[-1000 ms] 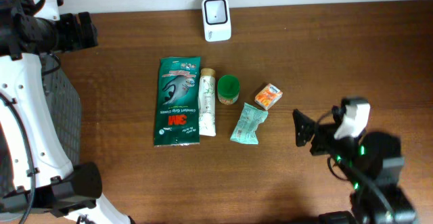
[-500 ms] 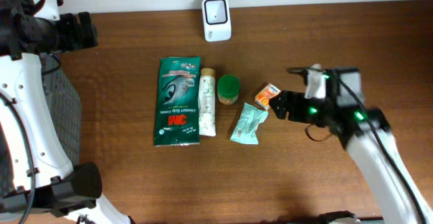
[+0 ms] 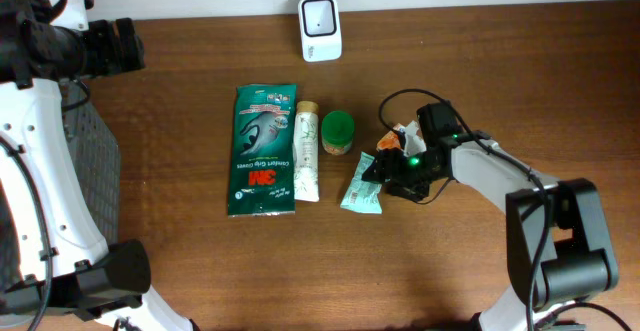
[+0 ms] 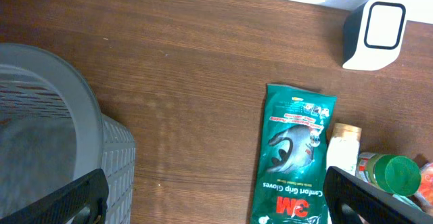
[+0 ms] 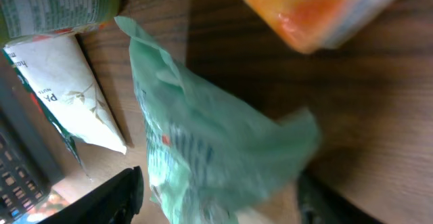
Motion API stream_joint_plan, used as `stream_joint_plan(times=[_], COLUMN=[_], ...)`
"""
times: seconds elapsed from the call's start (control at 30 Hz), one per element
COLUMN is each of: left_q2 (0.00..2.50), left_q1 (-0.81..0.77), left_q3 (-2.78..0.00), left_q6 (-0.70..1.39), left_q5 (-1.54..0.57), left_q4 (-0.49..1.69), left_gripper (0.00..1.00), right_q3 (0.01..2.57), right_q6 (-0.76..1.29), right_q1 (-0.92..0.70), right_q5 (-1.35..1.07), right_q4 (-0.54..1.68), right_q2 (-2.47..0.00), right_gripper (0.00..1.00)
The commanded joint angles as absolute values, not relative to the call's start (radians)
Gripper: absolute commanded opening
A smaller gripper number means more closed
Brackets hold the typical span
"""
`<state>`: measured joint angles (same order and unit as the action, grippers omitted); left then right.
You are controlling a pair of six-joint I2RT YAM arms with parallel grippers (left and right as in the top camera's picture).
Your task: Scan the item barcode
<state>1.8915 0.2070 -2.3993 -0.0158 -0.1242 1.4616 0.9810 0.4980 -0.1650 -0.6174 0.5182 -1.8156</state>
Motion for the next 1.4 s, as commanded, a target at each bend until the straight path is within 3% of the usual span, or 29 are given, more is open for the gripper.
stream_joint_plan(times=[0.0, 0.07, 0.17, 0.23, 0.33, 0.43, 0.67, 0.87, 1.07, 1.37], left_q2=[1.892, 1.892, 1.892, 1.892, 1.892, 1.892, 1.892, 1.892, 1.892, 1.892], left_q1=[0.206, 0.206, 0.206, 0.206, 0.206, 0.206, 0.206, 0.206, 0.206, 0.206], left_q3=[-2.405, -2.405, -2.405, -2.405, -2.405, -2.405, -2.405, -2.405, -2.405, -2.405], left_q6=[-0.024, -0.024, -0.024, -0.024, -0.024, -0.024, -0.024, -0.024, -0.024, -0.024], left_q5=[-0.134, -0.135, -0.135, -0.135, -0.134, -0.135, -0.135, -0.135, -0.135, -0.135], left_q4=[1.46, 1.46, 1.46, 1.46, 1.46, 1.46, 1.46, 1.46, 1.46, 1.46], left_gripper=[0.99, 0.99, 0.99, 0.99, 0.99, 0.99, 0.99, 0.99, 0.99, 0.99], right_q3=[0.99, 0.99, 0.99, 0.99, 0.99, 0.992, 0.994, 0.994, 0.994, 1.036], right_q6=[0.514, 0.514, 0.514, 0.513, 0.471, 0.364, 0.332, 0.559, 0.689, 0.77], right_q1=[-0.178, -0.178, -0.178, -0.178, -0.178, -0.178, -0.15, -0.023, 0.11, 0.016], right_q5=[-0.632, -0.625, -0.62, -0.621, -0.639, -0.681, -0.776, -0.836, -1.019, -0.93], right_q4=[0.497, 0.473, 0.463, 0.463, 0.458, 0.452, 0.456, 0.476, 0.474, 0.303], right_q2=[-1.834, -1.834, -1.834, -1.834, -1.824, -1.78, -1.512, -1.299, -1.265, -1.291], right_gripper=[0.6, 0.53, 0.33, 0.14, 0.04, 0.04, 0.04, 0.04, 0.04, 0.04])
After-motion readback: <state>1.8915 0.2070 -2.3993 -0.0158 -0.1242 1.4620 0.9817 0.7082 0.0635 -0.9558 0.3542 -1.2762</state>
